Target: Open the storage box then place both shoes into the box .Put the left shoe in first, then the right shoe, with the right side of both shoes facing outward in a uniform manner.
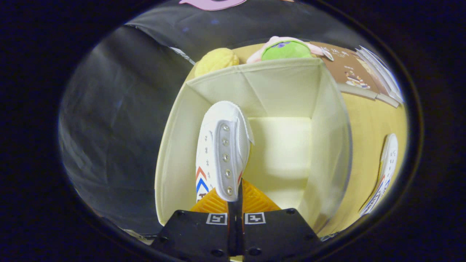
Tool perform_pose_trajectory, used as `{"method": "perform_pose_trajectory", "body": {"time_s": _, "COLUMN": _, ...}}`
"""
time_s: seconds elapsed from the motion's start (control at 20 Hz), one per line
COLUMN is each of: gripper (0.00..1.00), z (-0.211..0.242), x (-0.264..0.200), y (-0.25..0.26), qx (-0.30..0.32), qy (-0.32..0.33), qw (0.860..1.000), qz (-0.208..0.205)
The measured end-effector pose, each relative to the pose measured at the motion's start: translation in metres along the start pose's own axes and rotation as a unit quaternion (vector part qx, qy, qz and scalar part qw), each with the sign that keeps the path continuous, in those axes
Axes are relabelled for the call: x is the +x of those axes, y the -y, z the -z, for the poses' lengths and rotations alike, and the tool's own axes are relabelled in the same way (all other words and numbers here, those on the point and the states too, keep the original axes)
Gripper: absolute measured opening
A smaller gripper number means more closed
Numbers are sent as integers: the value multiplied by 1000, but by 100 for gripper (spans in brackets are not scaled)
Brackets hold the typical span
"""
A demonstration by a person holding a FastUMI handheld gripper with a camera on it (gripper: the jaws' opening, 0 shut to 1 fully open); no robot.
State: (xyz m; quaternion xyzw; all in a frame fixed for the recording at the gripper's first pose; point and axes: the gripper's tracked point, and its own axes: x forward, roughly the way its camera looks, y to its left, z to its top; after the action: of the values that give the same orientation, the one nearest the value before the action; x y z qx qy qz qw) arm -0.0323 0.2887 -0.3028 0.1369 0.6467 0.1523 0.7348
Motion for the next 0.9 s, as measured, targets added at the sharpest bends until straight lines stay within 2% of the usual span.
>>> {"method": "perform_pose_trajectory", "body": {"time_s": 0.15, "gripper": 4, "z": 1, "x": 6, "y": 2, "qx": -15, "qy": -1, "qw": 1000, "qz": 20}}
{"method": "perform_pose_trajectory", "body": {"time_s": 0.3, "gripper": 5, "z": 1, "x": 4, "y": -5, "qx": -24, "qy": 0, "qw": 1000, "qz": 7}}
{"method": "perform_pose_trajectory", "body": {"time_s": 0.4, "gripper": 27, "z": -3, "x": 0, "y": -26, "qx": -19, "qy": 13, "qw": 999, "qz": -34}}
{"method": "perform_pose_trajectory", "body": {"time_s": 0.55, "gripper": 62, "z": -13, "x": -14, "y": -23, "qx": -45, "qy": 38, "qw": 998, "qz": -33}}
{"method": "perform_pose_trajectory", "body": {"time_s": 0.7, "gripper": 98, "z": -17, "x": -34, "y": -25, "qx": -48, "qy": 61, "qw": 995, "qz": -54}}
{"method": "perform_pose_trajectory", "body": {"time_s": 0.9, "gripper": 100, "z": -21, "x": -67, "y": -11, "qx": -64, "qy": 91, "qw": 992, "qz": -63}}
